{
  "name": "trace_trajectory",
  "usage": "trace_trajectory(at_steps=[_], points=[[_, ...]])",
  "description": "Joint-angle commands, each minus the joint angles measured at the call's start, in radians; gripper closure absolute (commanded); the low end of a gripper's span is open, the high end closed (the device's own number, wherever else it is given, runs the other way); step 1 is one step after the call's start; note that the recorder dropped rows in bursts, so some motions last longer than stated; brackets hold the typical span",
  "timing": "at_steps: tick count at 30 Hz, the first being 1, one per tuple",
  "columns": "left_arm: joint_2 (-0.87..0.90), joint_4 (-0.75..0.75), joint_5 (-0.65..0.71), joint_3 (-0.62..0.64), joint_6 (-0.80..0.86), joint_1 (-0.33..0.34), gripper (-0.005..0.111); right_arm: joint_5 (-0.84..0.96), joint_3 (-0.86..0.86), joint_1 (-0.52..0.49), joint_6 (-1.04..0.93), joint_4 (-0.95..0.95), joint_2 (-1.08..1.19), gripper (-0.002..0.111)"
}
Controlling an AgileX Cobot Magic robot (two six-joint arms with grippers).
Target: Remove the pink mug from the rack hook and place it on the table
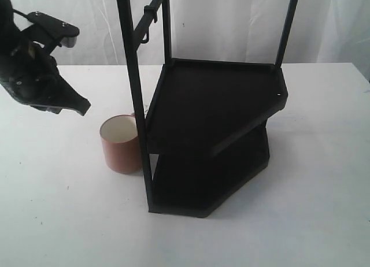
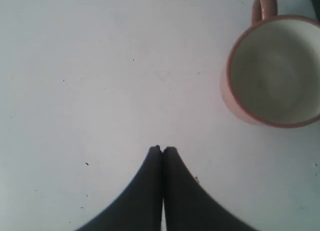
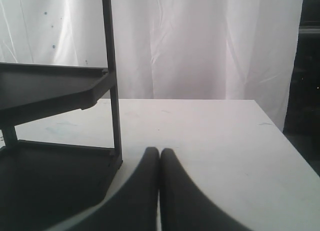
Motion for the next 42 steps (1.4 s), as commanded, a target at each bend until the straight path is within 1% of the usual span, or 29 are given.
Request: trace_trajectory(at_steps=[1,4,10,12,16,19,21,24,27,29,35,37,39,42], points=[[-0.132,-0.009,-0.116,0.143,-0.063,0.003,0.107,0.005,0.005,-0.004,0.001,-0.001,-0.006,0.108],[-0.223,-0.029,-0.164,0.247,-0.075,0.003,0.107,0.005,0.005,-0.004,0.001,-0.001,-0.006,0.108],[-0.406,-0.094,-0.189,0.428,-0.075,0.003,0.107,0.005,0.005,-0.004,0.001,-0.001,-0.006,0.108],[-0.47,-0.106,-0.202,0.472,-0.075,0.003,0.107,0.005,0.005,-0.004,0.001,-0.001,-0.006,0.108],[-0.613,-0.179,-0.223,0.576,-0.068,0.003,0.107,0.005,0.005,-0.004,0.001,-0.001,-0.006,0.108],[-0.712,-0.212,-0.22,0.629,-0.068,0.003,0.107,0.005,0.005,-0.004,0.001,-0.001,-0.006,0.108],[-0.775,-0.227,-0.187,0.65,-0.068,0.003,0.107,0.005,0.005,-0.004,0.001,-0.001,-0.006,0.108],[-0.838,-0.227,-0.06,0.655,-0.07,0.003,0.107,0.005,0.005,-0.004,0.001,-0.001,-0.006,0.108],[-0.868,-0.227,0.022,0.655,-0.068,0.003,0.107,0.005,0.005,-0.004,0.001,-0.001,-0.006,0.108],[-0.873,-0.227,0.044,0.655,-0.068,0.003,0.107,0.005,0.005,-0.004,0.001,-0.001,-0.006,0.108],[-0.873,-0.223,0.031,0.655,-0.068,0.003,0.107,0.005,0.005,-0.004,0.001,-0.001,-0.006,0.108],[-0.873,-0.196,0.02,0.655,-0.068,0.003,0.107,0.005,0.005,-0.004,0.001,-0.001,-0.006,0.108],[-0.873,-0.192,-0.015,0.655,-0.068,0.003,0.107,0.005,0.005,-0.004,0.001,-0.001,-0.006,0.108],[-0.873,-0.192,-0.135,0.655,-0.068,0.003,0.107,0.005,0.005,-0.004,0.001,-0.001,-0.006,0.108]])
